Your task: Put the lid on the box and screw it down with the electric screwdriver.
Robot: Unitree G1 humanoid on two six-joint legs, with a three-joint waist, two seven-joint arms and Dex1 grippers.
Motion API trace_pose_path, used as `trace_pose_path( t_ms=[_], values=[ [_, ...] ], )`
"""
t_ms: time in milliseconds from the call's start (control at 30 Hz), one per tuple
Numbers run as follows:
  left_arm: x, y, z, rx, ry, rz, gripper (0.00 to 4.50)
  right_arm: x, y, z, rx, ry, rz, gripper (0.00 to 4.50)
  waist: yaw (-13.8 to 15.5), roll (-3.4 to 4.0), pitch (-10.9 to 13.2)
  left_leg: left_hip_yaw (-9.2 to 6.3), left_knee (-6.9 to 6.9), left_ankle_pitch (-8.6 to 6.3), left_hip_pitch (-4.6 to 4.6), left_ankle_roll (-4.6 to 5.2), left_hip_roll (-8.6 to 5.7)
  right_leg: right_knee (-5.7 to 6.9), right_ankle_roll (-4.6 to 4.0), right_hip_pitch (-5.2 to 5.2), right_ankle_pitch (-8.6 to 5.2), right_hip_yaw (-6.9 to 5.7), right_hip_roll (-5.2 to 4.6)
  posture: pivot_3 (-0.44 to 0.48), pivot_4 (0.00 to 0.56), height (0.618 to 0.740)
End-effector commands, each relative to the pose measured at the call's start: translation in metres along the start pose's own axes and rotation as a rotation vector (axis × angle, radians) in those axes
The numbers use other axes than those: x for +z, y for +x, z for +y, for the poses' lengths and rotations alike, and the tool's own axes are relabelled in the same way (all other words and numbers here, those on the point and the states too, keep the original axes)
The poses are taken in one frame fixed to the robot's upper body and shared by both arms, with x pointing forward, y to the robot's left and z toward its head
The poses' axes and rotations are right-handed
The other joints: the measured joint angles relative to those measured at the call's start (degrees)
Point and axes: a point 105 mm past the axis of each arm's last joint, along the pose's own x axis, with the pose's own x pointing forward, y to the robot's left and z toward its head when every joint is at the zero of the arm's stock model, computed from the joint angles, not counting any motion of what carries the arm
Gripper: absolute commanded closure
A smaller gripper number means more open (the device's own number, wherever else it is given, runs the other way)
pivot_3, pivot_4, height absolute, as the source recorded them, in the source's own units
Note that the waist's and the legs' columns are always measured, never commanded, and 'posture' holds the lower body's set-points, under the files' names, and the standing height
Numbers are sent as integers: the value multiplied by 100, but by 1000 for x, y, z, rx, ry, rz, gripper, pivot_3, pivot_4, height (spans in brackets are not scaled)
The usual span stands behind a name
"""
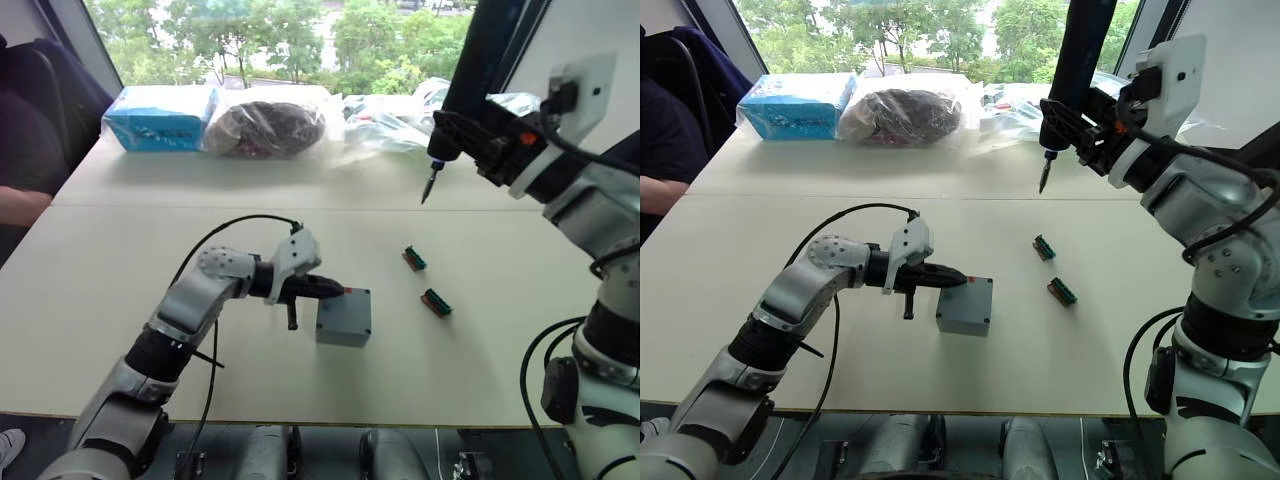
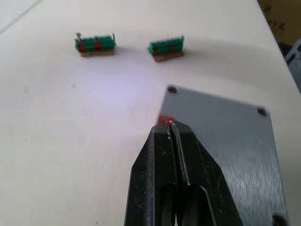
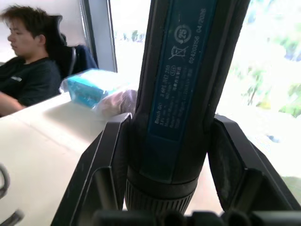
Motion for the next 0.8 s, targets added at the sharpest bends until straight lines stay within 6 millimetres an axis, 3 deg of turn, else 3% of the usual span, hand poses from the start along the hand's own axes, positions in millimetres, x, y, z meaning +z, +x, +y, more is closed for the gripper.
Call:
trace_pose_path(
  t_ms=[33, 200, 333, 533, 800],
  values=[
    [40, -16, -5, -24, 64, -90, 4500, -16, -25, -35, -119, 19, 235, 2610, -8, 1, 4, -1, 2, 0, -4, 0, -1, -1, 5, -4, 3, -1, 2, 0, 150, 740],
    [23, -23, -32, -176, 156, 74, 4500, -76, -66, -71, -275, 111, 623, 2610, -72, 2, 8, 5, -2, 0, -3, 1, -3, -12, 5, 0, 3, 3, 8, 0, 150, 740],
    [22, -18, -33, -163, 202, 87, 4500, -112, -89, -75, -268, 252, 791, 2610, -75, 9, 16, 8, -5, -3, 0, 5, 0, -10, 6, -5, 2, 10, 17, 0, 150, 740],
    [21, -13, -38, -164, 216, 81, 4500, -134, -98, -81, -283, 374, 860, 2610, -70, 15, 20, 8, -2, -3, 0, 6, 5, -8, 15, -9, 7, 17, 26, 0, 150, 740],
    [18, -15, -35, -125, 210, 83, 4500, -155, -100, -93, -320, 331, 923, 2610, -56, 14, 20, 8, 1, -2, -1, 4, 4, -8, 17, -7, 7, 18, 27, 0, 150, 740]
  ],
)
